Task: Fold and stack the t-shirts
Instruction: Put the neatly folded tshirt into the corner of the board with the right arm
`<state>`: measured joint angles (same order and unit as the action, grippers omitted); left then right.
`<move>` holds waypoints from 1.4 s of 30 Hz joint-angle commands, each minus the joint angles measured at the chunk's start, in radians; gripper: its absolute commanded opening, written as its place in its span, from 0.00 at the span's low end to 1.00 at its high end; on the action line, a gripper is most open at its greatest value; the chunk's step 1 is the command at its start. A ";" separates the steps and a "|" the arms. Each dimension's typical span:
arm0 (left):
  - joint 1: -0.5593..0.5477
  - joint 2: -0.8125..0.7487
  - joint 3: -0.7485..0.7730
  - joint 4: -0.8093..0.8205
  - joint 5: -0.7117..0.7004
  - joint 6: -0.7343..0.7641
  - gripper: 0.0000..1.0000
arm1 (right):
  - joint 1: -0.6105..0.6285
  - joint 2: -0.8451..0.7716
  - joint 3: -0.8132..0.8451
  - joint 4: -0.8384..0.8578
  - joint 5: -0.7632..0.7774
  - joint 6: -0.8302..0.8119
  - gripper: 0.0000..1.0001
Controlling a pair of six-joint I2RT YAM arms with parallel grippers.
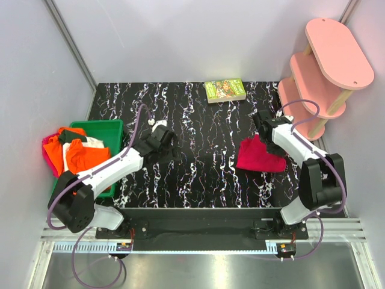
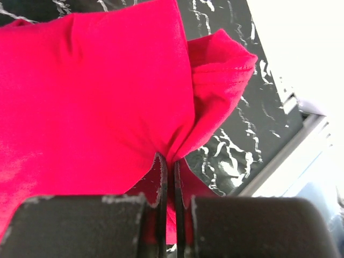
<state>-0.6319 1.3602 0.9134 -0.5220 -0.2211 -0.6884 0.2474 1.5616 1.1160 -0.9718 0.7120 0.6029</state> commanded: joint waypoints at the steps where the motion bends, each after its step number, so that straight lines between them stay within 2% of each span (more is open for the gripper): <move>1: -0.014 -0.030 -0.004 0.019 0.032 0.024 0.82 | -0.039 0.060 0.079 -0.093 0.063 0.012 0.00; 5: -0.014 -0.047 -0.008 0.019 0.043 0.033 0.82 | -0.076 0.115 0.154 -0.188 0.029 0.035 0.00; 10: -0.015 -0.055 -0.010 0.019 0.054 0.043 0.82 | -0.189 0.065 0.166 -0.183 -0.077 0.012 0.00; 12: -0.015 -0.056 -0.011 0.023 0.058 0.046 0.82 | -0.223 0.055 0.171 -0.182 -0.075 -0.017 0.00; 18: -0.017 -0.013 0.001 0.050 0.104 0.043 0.82 | -0.224 0.011 0.136 -0.191 -0.137 -0.008 0.00; 22: -0.031 0.008 0.019 0.054 0.111 0.035 0.81 | -0.224 -0.043 0.036 -0.173 -0.151 0.018 0.00; 31: -0.061 0.011 0.033 0.053 0.106 0.033 0.81 | -0.226 -0.069 0.002 -0.156 -0.246 0.035 0.00; 39: -0.066 -0.012 0.021 0.043 0.101 0.033 0.81 | -0.226 -0.083 -0.016 -0.148 -0.246 0.049 0.00; 40: -0.068 -0.015 0.019 0.045 0.100 0.030 0.81 | -0.226 -0.086 -0.016 -0.150 -0.241 0.054 0.01; 41: -0.069 -0.016 0.016 0.043 0.098 0.030 0.81 | -0.226 -0.092 -0.021 -0.150 -0.238 0.058 0.10; 42: -0.071 -0.018 0.015 0.043 0.098 0.029 0.81 | -0.226 -0.097 -0.021 -0.150 -0.237 0.063 0.14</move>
<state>-0.6933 1.3762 0.9085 -0.5026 -0.1337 -0.6590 0.0189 1.5093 1.1019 -1.1221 0.4755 0.6361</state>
